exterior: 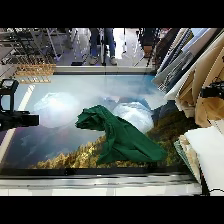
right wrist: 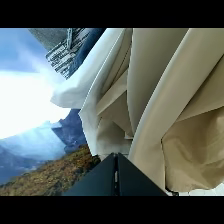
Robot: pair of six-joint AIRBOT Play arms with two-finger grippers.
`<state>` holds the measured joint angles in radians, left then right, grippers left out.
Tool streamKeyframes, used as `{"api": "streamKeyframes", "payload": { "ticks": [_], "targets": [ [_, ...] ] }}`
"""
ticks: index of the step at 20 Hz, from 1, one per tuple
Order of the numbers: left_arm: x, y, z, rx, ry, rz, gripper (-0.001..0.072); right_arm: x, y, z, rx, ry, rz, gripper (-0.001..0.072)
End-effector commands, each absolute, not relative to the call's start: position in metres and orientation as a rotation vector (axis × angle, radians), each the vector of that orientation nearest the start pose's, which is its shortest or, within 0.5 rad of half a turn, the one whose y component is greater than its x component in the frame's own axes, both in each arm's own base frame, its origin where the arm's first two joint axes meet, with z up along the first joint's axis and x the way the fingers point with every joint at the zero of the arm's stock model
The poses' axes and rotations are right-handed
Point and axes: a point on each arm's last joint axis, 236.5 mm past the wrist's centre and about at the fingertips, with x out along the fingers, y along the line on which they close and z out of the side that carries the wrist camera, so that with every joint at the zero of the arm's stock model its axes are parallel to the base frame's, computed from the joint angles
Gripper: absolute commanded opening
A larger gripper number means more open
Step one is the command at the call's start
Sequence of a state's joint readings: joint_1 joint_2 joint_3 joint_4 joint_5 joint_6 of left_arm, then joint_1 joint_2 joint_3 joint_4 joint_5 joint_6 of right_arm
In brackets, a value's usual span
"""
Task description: Fold the clothes and pants, and hang the long-sleeved shirts on hangers.
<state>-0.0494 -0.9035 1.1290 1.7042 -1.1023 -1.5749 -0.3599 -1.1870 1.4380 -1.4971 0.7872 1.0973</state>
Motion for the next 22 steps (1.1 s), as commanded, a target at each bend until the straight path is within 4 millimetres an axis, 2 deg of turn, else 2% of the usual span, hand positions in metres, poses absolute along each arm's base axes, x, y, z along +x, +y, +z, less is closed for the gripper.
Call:
{"api": "streamKeyframes", "payload": {
  "ticks": [1,10,11,12,13,14,15,17,18,20,22],
  "targets": [
    [0.360,0.010,0.144,0.123,0.872,0.040,0.0007,0.458,-0.159,0.222,-0.298,0.579,-0.183,0.0020],
    [0.364,0.009,0.147,0.121,0.851,0.036,0.0008,0.458,-0.159,0.222,-0.298,0.579,-0.183,0.0020],
    [0.364,0.009,0.147,0.120,0.850,0.035,0.0052,0.459,-0.159,0.222,-0.298,0.577,-0.183,0.0020],
    [0.366,0.008,0.149,0.121,0.840,0.035,0.0243,0.460,-0.157,0.223,-0.287,0.570,-0.180,0.0020],
    [0.368,0.008,0.151,0.125,0.826,0.032,0.0604,0.462,-0.151,0.224,-0.244,0.556,-0.164,0.0020],
    [0.370,0.007,0.153,0.120,0.814,0.029,0.0704,0.465,-0.138,0.225,-0.153,0.536,-0.134,0.0020],
    [0.371,0.002,0.153,0.101,0.811,0.015,0.0709,0.465,-0.119,0.222,-0.004,0.538,-0.089,0.0020],
    [0.368,-0.023,0.150,0.000,0.827,-0.061,0.0702,0.457,-0.079,0.222,0.161,0.568,0.032,0.0022],
    [0.365,-0.042,0.150,-0.042,0.836,-0.132,0.0703,0.454,-0.067,0.220,0.204,0.586,0.069,0.0022],
    [0.361,-0.079,0.154,-0.063,0.825,-0.302,0.0702,0.436,-0.047,0.202,0.246,0.699,0.142,0.0022],
    [0.362,-0.106,0.154,-0.074,0.814,-0.431,0.0702,0.405,-0.031,0.175,0.216,0.870,0.219,0.0022]
  ]
}}
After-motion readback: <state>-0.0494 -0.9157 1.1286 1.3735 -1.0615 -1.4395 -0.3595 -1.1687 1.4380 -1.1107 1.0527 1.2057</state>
